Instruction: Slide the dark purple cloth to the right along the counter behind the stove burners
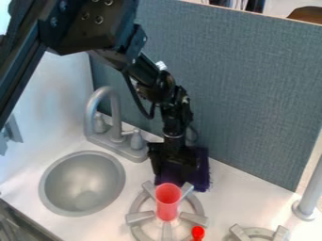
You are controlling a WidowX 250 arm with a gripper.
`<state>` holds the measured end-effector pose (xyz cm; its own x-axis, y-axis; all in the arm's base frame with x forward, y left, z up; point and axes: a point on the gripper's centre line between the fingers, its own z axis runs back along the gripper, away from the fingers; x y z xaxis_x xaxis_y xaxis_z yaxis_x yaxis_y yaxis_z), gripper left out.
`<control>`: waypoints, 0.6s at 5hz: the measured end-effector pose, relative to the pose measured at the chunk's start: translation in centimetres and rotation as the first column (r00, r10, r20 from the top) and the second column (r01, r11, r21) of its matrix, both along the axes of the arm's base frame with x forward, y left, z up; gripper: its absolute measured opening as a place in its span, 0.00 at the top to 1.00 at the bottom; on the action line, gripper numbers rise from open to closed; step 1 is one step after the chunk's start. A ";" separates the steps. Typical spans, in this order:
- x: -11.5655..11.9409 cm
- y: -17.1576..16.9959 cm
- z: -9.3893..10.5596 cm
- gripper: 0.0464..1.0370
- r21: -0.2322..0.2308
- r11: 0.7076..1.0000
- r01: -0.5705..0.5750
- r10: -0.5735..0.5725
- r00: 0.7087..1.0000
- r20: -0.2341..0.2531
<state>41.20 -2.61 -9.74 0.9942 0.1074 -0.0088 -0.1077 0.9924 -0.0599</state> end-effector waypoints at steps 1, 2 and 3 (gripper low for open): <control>0.2 -2.4 0.1 0.04 -0.061 0.997 0.039 -0.038 0.999 0.023; 0.8 -4.9 0.2 0.04 -0.087 0.990 0.109 -0.105 0.993 0.048; 0.5 -7.4 0.4 0.04 -0.086 0.976 0.200 -0.196 0.979 0.058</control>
